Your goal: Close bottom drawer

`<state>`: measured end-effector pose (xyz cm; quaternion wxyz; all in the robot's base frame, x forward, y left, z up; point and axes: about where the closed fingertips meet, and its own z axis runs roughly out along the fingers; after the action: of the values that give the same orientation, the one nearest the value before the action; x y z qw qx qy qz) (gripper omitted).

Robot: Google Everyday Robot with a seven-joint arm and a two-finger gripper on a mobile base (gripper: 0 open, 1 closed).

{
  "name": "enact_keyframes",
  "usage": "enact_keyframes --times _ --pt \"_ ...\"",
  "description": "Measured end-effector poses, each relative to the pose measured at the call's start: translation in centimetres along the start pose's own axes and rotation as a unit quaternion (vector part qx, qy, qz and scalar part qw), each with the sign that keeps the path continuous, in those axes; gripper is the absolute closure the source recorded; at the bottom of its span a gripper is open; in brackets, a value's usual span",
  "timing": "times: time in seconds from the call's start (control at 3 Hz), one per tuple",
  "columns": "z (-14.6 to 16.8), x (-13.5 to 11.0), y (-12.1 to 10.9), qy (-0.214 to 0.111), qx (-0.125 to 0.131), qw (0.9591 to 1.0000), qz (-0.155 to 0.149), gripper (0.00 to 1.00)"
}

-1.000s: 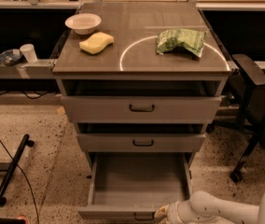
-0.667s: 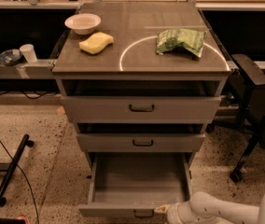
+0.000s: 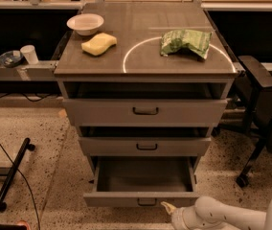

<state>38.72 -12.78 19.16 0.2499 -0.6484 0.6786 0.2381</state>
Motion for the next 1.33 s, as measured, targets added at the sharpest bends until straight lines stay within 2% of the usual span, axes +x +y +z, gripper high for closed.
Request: enact_keyframes --times 0.33,0.67,1.0,1.33 --pt "-0.2 1.0 -1.1 0.008 -0.002 0.9997 -0.023 0.17" --pt "-0.3 3.3 -4.0 0.009 0.025 0.9984 -0.050 0.48" --pt "-0.4 5.3 -6.8 0.015 0.061 0.9962 -0.059 0.73" --pt "-0.5 6.0 -9.4 0.018 0.116 0.9912 -0.060 0.95"
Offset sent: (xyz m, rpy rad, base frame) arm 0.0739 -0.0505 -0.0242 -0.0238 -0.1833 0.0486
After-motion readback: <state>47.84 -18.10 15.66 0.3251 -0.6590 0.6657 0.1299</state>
